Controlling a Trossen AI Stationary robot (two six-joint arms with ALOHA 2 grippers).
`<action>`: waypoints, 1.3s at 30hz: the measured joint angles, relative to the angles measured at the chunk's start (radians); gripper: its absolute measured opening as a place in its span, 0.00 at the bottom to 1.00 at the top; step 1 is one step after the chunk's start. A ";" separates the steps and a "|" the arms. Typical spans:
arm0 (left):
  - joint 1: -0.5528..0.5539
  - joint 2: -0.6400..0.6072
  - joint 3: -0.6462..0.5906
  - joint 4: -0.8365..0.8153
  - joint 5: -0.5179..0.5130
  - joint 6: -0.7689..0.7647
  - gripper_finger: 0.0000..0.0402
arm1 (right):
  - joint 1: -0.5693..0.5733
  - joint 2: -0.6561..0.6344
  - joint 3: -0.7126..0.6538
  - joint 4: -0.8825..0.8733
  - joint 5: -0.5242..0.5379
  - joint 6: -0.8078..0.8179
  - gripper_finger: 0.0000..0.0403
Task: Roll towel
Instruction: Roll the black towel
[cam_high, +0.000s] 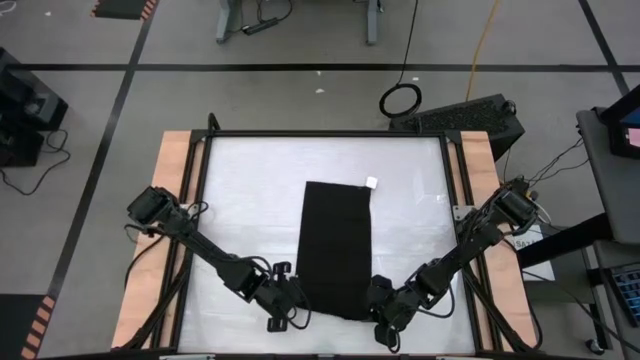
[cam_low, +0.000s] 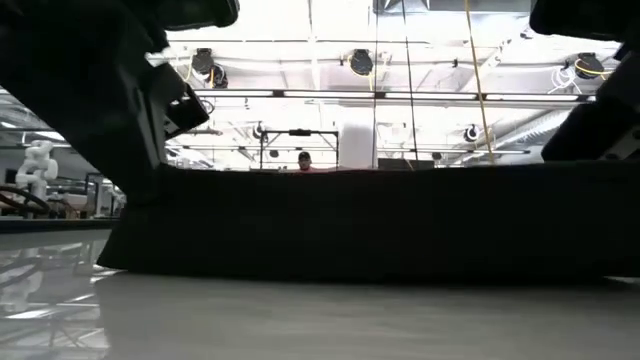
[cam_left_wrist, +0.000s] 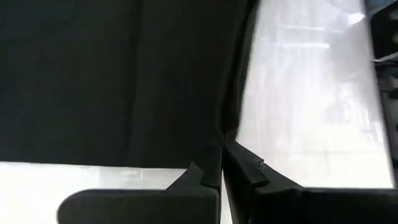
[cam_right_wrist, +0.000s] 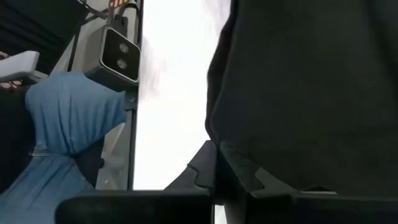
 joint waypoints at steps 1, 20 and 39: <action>0.004 0.000 0.000 -0.008 0.000 -0.001 0.02 | -0.002 -0.008 0.000 -0.016 0.002 0.000 0.00; 0.037 0.009 -0.004 -0.064 -0.042 -0.029 0.02 | -0.078 -0.043 0.002 -0.215 0.005 0.052 0.00; 0.043 0.073 -0.003 -0.081 -0.047 -0.012 0.03 | -0.097 0.015 0.003 -0.228 -0.036 0.063 0.03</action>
